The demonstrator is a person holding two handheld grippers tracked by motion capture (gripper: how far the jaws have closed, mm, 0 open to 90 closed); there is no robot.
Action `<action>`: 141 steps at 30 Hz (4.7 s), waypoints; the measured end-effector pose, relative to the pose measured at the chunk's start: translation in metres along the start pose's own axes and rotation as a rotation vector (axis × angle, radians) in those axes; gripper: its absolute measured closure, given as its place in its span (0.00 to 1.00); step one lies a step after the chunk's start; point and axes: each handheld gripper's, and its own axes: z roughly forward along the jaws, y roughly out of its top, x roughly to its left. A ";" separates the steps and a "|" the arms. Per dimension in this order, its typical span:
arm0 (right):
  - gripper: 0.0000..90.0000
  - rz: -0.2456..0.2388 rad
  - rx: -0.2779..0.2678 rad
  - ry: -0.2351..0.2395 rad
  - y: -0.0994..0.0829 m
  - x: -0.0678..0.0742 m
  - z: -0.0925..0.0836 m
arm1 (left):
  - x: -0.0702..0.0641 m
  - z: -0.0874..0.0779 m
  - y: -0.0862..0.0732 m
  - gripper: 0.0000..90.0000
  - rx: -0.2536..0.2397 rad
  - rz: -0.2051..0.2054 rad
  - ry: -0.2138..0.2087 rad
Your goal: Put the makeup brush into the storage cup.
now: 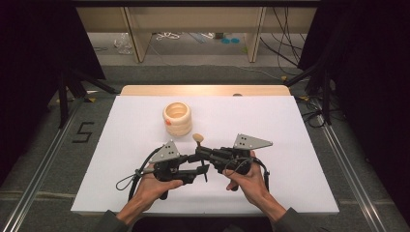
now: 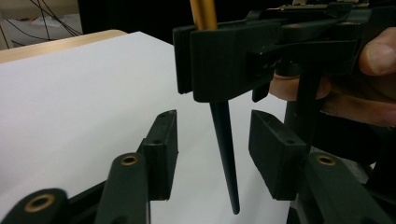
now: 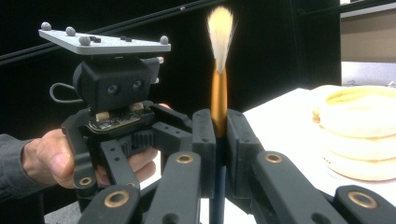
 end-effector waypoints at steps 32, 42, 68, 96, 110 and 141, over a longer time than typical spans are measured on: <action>0.93 -0.001 -0.005 0.020 -0.002 0.003 0.002 | -0.002 0.000 0.001 0.87 -0.017 0.003 -0.020; 0.93 -0.017 -0.003 0.022 -0.002 0.003 0.001 | 0.001 -0.002 0.001 0.91 -0.021 -0.026 -0.020; 0.40 -0.082 0.052 -0.123 0.005 0.001 -0.018 | 0.027 -0.014 0.001 0.92 -0.004 -0.012 0.134; 0.19 -0.139 0.069 -0.333 -0.003 -0.010 -0.068 | 0.057 -0.030 0.014 0.92 -0.025 -0.002 0.262; 0.18 -0.151 0.067 -0.378 -0.011 -0.008 -0.083 | 0.075 -0.036 0.027 0.92 -0.043 -0.019 0.313; 0.19 -0.136 0.081 -0.378 -0.019 -0.004 -0.092 | 0.116 -0.025 0.069 0.92 -0.049 -0.021 0.402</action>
